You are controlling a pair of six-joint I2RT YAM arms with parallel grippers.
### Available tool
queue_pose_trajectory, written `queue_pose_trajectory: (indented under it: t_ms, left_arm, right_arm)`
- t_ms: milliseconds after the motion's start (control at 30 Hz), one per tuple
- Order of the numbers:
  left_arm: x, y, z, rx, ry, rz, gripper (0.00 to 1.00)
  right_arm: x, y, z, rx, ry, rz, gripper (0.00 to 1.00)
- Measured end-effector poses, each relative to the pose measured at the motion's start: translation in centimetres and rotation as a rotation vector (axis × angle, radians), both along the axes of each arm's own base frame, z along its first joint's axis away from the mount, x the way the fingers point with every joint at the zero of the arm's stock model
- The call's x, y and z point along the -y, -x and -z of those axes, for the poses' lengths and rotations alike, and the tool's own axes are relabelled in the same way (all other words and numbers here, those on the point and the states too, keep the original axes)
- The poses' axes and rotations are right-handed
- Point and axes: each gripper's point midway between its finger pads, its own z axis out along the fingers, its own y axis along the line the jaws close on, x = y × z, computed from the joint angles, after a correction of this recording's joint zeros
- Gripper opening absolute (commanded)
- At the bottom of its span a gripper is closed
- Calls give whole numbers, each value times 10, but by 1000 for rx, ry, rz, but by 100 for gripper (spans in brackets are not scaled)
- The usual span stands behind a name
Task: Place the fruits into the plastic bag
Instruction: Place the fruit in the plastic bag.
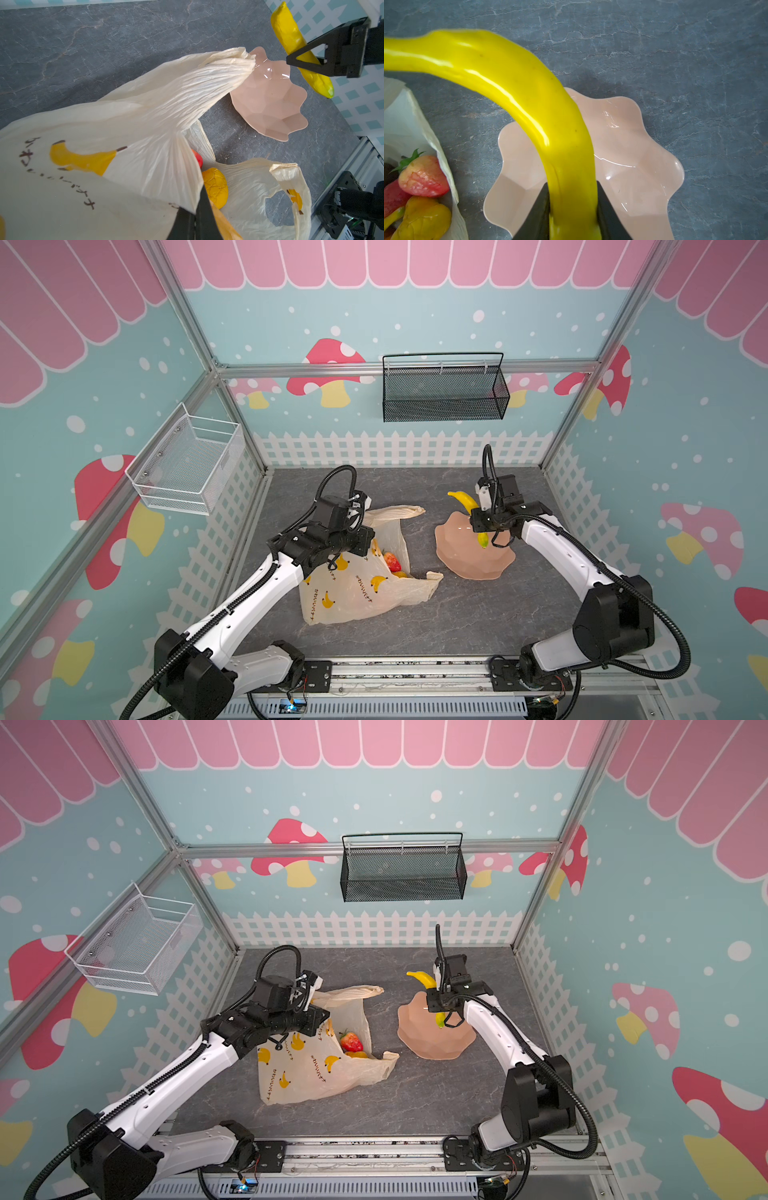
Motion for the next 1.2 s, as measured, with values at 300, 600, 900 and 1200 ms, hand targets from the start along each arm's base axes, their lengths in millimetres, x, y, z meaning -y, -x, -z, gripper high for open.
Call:
queue_pose_trajectory:
  t_ms: [300, 600, 900, 1200]
  left_arm:
    - [0, -1, 1, -3, 0, -1, 0]
    - [1, -1, 4, -10, -3, -1, 0]
    - [1, -2, 6, -17, -6, -1, 0]
    - [2, -3, 6, -18, -7, 0, 0]
  right_arm:
    - [-43, 23, -25, 109, -2, -222, 21]
    - [-108, 52, -9, 95, 42, -451, 19]
    - [-134, 63, 3, 77, 54, -510, 19]
    - [-142, 64, 35, 9, 101, -520, 16]
